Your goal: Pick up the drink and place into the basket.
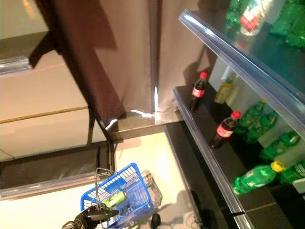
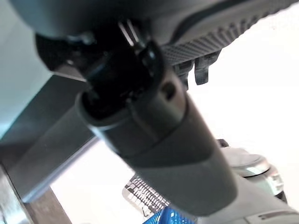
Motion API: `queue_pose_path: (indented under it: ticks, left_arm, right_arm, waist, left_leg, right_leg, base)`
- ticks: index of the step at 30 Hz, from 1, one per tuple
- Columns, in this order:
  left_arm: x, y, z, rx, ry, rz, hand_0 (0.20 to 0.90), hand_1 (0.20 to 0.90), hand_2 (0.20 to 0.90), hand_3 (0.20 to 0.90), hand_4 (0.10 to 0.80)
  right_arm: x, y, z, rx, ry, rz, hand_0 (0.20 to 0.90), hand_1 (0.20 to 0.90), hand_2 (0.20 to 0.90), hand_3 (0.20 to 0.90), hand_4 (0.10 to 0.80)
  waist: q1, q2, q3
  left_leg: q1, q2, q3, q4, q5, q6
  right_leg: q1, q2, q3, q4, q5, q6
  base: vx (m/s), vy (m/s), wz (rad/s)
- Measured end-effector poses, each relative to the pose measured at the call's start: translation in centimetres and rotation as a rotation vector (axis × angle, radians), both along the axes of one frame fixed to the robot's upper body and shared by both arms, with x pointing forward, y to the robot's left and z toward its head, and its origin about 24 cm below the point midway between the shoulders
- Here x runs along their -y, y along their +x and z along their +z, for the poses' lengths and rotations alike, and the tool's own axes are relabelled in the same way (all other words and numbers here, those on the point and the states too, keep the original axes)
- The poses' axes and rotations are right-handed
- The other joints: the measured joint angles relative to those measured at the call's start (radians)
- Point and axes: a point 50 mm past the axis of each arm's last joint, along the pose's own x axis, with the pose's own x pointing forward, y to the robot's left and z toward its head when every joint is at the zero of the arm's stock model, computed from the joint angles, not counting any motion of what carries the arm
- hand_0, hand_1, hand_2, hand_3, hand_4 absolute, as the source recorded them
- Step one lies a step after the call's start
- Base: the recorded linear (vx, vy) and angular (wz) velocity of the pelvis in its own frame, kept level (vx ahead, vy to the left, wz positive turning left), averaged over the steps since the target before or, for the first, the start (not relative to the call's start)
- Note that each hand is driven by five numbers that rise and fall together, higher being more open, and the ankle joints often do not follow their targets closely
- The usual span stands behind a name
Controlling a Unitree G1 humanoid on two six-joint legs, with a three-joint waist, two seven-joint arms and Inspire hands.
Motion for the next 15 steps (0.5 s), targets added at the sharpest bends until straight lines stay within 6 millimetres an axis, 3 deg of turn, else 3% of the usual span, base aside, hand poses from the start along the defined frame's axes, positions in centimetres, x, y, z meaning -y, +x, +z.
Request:
queue_pose_path:
  ticks: [1, 2, 4, 6, 8, 10, 11, 12, 13, 15]
  left_arm:
    - [0.1, 0.8, 0.3, 0.028, -0.002, -0.011, 0.300, 0.300, 0.300, 0.200, 0.100]
    - [0.1, 1.1, 0.3, 0.037, -0.005, -0.015, 0.300, 0.300, 0.300, 0.200, 0.100]
    - [0.6, 1.9, 0.5, 0.054, -0.015, -0.027, 0.300, 0.300, 0.300, 0.200, 0.100]
    - [0.8, 1.1, 0.2, 0.025, -0.026, -0.020, 0.300, 0.300, 0.300, 0.200, 0.100]
    - [0.8, 0.1, -0.1, 0.006, -0.032, 0.005, 0.300, 0.300, 0.300, 0.200, 0.100]
    - [-0.1, -0.7, -0.1, -0.007, -0.023, 0.046, 0.300, 0.300, 0.300, 0.200, 0.100]
    - [-0.4, -1.4, -0.2, -0.023, -0.020, 0.060, 0.300, 0.300, 0.300, 0.200, 0.100]
    - [-0.6, -1.5, -0.3, -0.035, -0.015, 0.061, 0.300, 0.300, 0.300, 0.200, 0.100]
    - [-0.9, -1.7, -0.2, -0.043, -0.008, 0.059, 0.300, 0.300, 0.300, 0.200, 0.100]
    - [-1.3, -2.0, -0.2, -0.049, -0.006, 0.079, 0.300, 0.300, 0.300, 0.200, 0.100]
  right_arm:
    - [0.0, -0.3, 0.0, -0.009, -0.002, 0.002, 0.900, 0.900, 0.900, 0.900, 0.800]
    - [0.1, -0.3, 0.0, -0.009, -0.005, 0.000, 0.900, 0.900, 0.900, 0.900, 0.800]
    - [0.5, -0.6, 0.1, -0.016, -0.014, -0.004, 0.900, 0.900, 0.900, 0.900, 0.800]
    - [0.8, -1.4, 0.1, -0.031, -0.023, -0.005, 0.900, 0.900, 0.900, 0.900, 0.800]
    - [0.9, -2.1, 0.1, -0.054, -0.026, -0.004, 0.900, 0.900, 0.900, 0.900, 0.800]
    - [0.6, -2.4, -0.1, -0.065, -0.015, -0.005, 0.900, 0.900, 0.900, 0.900, 0.800]
    - [0.7, -2.7, -0.1, -0.067, -0.016, -0.011, 0.900, 0.900, 0.900, 0.900, 0.800]
    - [0.6, -3.2, -0.2, -0.074, -0.013, -0.014, 0.900, 0.900, 0.900, 0.900, 0.800]
    - [0.2, -3.8, -0.3, -0.088, -0.003, -0.020, 0.900, 0.900, 0.900, 0.900, 0.800]
    - [-0.2, -3.8, -0.4, -0.090, 0.008, -0.013, 0.900, 0.900, 0.900, 0.900, 0.800]
  waist:
    - [0.006, 0.010, 0.004]
    - [0.008, 0.016, 0.008]
    - [0.013, 0.039, 0.016]
    - [0.011, 0.061, 0.004]
    - [0.022, 0.074, -0.006]
    - [0.025, 0.040, -0.006]
    - [0.023, 0.035, -0.010]
    - [0.019, 0.026, -0.011]
    - [0.023, 0.011, -0.008]
    - [0.028, -0.005, -0.009]
  left_leg:
    - [-0.011, 0.018, 0.019, -0.083, 0.031, -0.035]
    - [-0.022, 0.026, 0.029, -0.090, 0.043, -0.044]
    - [-0.054, 0.052, 0.047, -0.056, 0.059, -0.050]
    - [-0.059, 0.061, 0.044, -0.023, 0.058, -0.045]
    - [-0.056, 0.041, 0.039, 0.010, 0.082, 0.006]
    - [0.004, -0.015, -0.001, -0.033, 0.072, 0.040]
    - [0.034, -0.030, -0.003, -0.067, 0.094, 0.087]
    - [0.052, -0.041, -0.002, -0.083, 0.096, 0.107]
    - [0.080, -0.054, 0.004, -0.113, 0.105, 0.126]
    - [0.103, -0.059, 0.021, -0.134, 0.100, 0.135]
  right_leg:
    - [0.004, 0.015, 0.018, 0.000, -0.003, 0.004]
    - [0.006, 0.019, 0.021, 0.000, -0.005, 0.006]
    - [0.034, 0.021, 0.029, 0.000, -0.019, 0.027]
    - [0.054, 0.019, 0.049, 0.001, -0.039, 0.058]
    - [0.059, 0.018, 0.099, 0.017, -0.064, 0.095]
    - [0.048, -0.017, 0.137, 0.052, -0.090, 0.120]
    - [0.060, -0.024, 0.141, 0.054, -0.095, 0.133]
    - [0.068, -0.034, 0.144, 0.052, -0.102, 0.141]
    - [0.071, -0.047, 0.146, 0.056, -0.113, 0.148]
    - [0.075, -0.053, 0.151, 0.055, -0.117, 0.152]
  base:
    - [0.233, 0.068, -0.33]
    - [0.271, 0.099, -0.39]
    - [0.191, 0.089, -0.47]
    - [0.143, 0.104, -0.62]
    - [0.237, 0.164, -0.72]
    - [0.275, 0.155, -0.73]
    - [0.229, 0.139, -0.44]
    - [0.247, 0.187, -0.20]
    - [0.225, 0.179, -0.08]
    - [0.162, 0.154, -0.20]
